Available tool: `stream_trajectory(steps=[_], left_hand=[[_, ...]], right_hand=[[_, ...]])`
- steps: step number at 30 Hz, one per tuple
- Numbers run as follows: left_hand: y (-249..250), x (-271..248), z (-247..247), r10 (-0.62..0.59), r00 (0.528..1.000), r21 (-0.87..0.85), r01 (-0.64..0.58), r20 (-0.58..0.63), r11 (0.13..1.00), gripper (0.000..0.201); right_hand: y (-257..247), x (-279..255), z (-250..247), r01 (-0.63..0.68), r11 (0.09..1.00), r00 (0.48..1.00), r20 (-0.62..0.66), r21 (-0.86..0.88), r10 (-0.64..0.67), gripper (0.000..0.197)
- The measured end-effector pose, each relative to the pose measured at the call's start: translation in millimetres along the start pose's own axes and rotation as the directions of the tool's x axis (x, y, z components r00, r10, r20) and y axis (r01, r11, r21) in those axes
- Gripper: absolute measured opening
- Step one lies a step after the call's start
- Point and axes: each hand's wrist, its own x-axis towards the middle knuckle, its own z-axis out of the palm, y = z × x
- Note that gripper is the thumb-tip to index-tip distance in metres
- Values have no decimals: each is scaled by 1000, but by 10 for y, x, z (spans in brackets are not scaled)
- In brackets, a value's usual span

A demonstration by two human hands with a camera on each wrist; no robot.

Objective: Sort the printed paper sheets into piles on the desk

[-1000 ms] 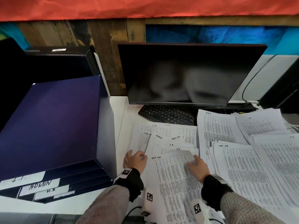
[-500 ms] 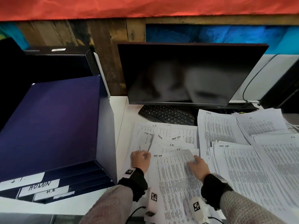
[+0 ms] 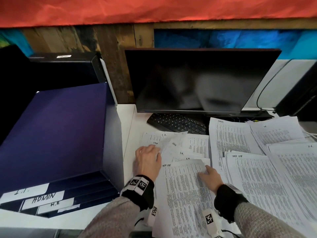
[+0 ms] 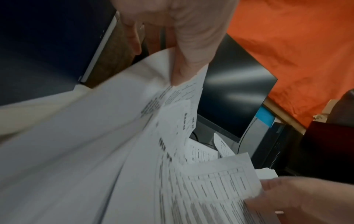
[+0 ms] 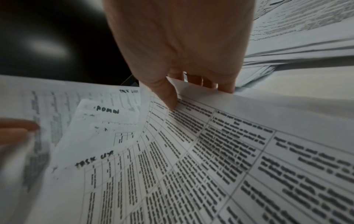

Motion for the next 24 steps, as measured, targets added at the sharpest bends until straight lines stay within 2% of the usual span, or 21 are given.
stream_trajectory(steps=[3,5,8,10,12,13,15,17,19,20,24], left_hand=[[166,49,-321,67,978,-166,-101,-199,981,35],[299,106,-591,53,947,-251,-138,-317,958,43],[410,209,-905,103,881,-281,-255,-463,925,49],[425,269,-1015,113,846,-307,-310,-522,900,49],[411,309,-1050,43,853,-404,-291,-521,867,47],[404,317,-1046,-2,874,-470,-260,-487,844,46],[392,299,-1007,-56,928,-572,-178,-368,801,46],[361,257,-897,-72,974,-636,-84,-216,767,46],[303,190,-714,-86,995,-670,27,-55,742,47],[262,146,-603,-87,996,-670,80,23,738,49],[85,-46,-102,-50,956,-642,232,289,730,50]], right_hand=[[0,-8,-13,-12,999,999,32,40,11,21],[-1,-27,-32,-24,995,999,48,100,19,21],[-44,-68,-72,-35,955,999,23,295,29,20],[-113,-129,-118,-26,904,1000,10,426,25,10],[-128,-131,-189,-12,859,1000,10,512,7,34],[-135,-114,-217,-9,836,1000,7,548,6,32],[-172,-71,-276,-5,756,1000,-4,655,10,17],[-229,-26,-353,-14,671,999,-11,742,32,29],[-309,-26,-406,-32,635,999,2,772,48,28],[-344,-35,-415,-39,650,999,15,759,42,25],[-327,-32,-319,0,873,1000,14,488,-8,16]])
